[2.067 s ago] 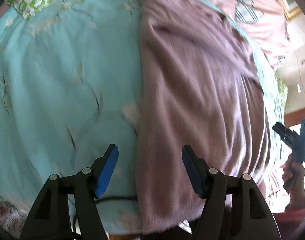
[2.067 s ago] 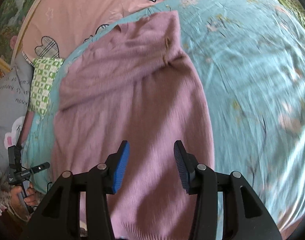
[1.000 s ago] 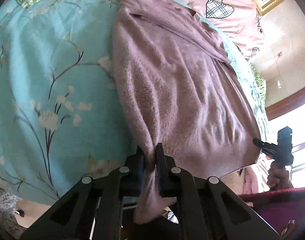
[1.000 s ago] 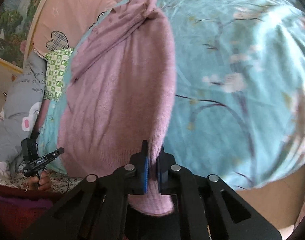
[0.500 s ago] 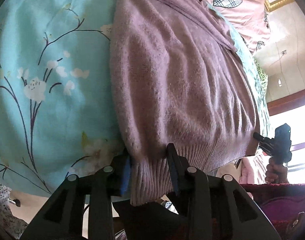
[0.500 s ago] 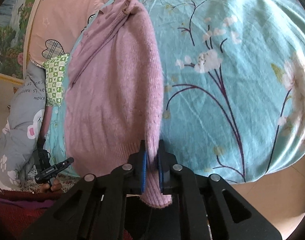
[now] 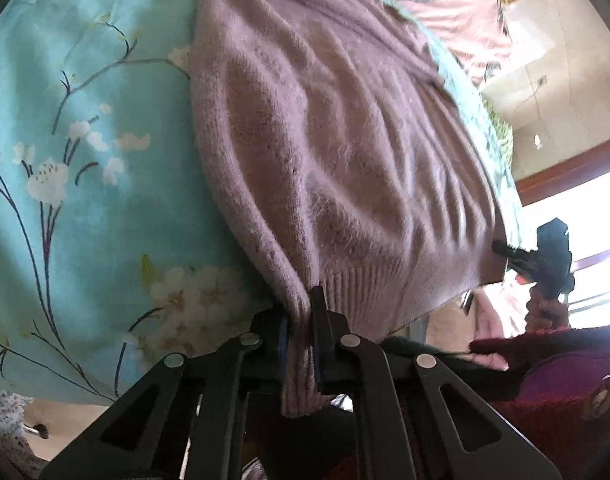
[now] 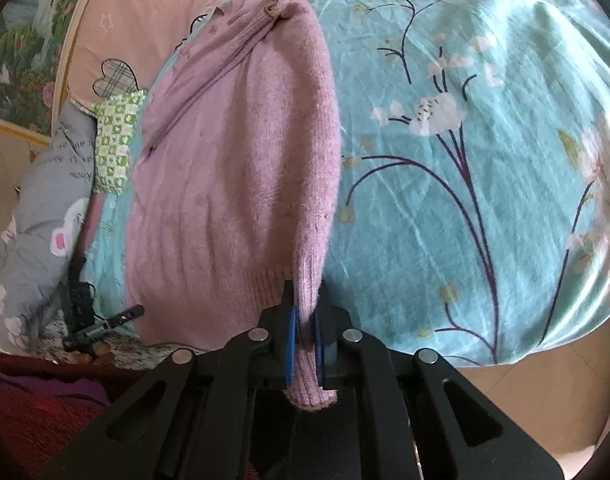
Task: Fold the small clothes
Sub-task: 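Lift the hem with both tools and fold it toward the collar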
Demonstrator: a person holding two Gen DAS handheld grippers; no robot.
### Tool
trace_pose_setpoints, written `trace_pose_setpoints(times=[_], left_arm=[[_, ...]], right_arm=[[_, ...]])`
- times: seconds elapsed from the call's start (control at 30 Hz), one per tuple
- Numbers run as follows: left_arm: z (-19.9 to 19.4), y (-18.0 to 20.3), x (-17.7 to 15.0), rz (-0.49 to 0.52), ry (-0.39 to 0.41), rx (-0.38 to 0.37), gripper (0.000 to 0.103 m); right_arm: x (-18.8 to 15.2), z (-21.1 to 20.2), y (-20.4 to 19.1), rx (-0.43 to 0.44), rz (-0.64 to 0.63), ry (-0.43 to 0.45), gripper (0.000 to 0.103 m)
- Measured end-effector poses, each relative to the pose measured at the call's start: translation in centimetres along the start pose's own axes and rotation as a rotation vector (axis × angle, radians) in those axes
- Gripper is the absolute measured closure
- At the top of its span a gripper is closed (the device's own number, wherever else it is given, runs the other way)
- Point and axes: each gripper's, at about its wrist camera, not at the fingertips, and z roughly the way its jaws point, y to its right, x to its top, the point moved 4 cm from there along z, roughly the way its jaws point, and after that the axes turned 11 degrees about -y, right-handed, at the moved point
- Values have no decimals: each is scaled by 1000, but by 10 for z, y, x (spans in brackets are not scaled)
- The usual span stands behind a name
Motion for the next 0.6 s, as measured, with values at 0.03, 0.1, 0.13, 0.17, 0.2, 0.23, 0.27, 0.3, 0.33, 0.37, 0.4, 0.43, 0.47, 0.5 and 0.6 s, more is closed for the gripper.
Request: trace_pose_setpoints(times=[0.03, 0.1, 0.13, 0.17, 0.2, 0.23, 0.27, 0.3, 0.33, 0.37, 0.4, 0.43, 0.47, 0.5, 0.6], left_arm=[[-4, 1, 2, -4, 14, -13, 98], [-18, 6, 8, -6, 61, -44, 98], [-24, 10, 12, -5, 81, -54, 98], [-32, 13, 17, 1, 103, -62, 98], [-42, 18, 24, 14, 130, -67, 98], [-48, 21, 28, 21, 147, -69, 98], [-57, 24, 35, 30, 170, -71, 99], [-66, 27, 43, 35, 196, -77, 99], [-74, 29, 50, 36, 218, -84, 99], [-83, 30, 56, 37, 241, -93, 99], [-91, 32, 64, 37, 269, -102, 99], [-98, 34, 72, 37, 290, -109, 99], [-105, 36, 82, 38, 315, -117, 99], [-112, 34, 91, 41, 330, -119, 99], [-124, 35, 120, 46, 378, -117, 99]], right_arm=[[1, -2, -2, 19, 3, 6, 96], [6, -11, -10, 56, -1, 34, 96], [8, -15, -13, 75, -4, 45, 96], [13, -22, -19, 98, -9, 64, 96], [17, -27, -23, 113, -13, 79, 96], [23, -33, -28, 135, -17, 99, 96], [29, -39, -32, 153, -20, 117, 96], [34, -44, -36, 169, -22, 133, 96], [41, -50, -41, 188, -27, 155, 96], [47, -55, -45, 202, -31, 172, 96], [52, -59, -49, 213, -36, 185, 96], [58, -63, -53, 223, -41, 199, 96], [67, -68, -58, 235, -47, 218, 96], [73, -71, -60, 241, -51, 229, 96], [98, -78, -70, 252, -65, 263, 96]])
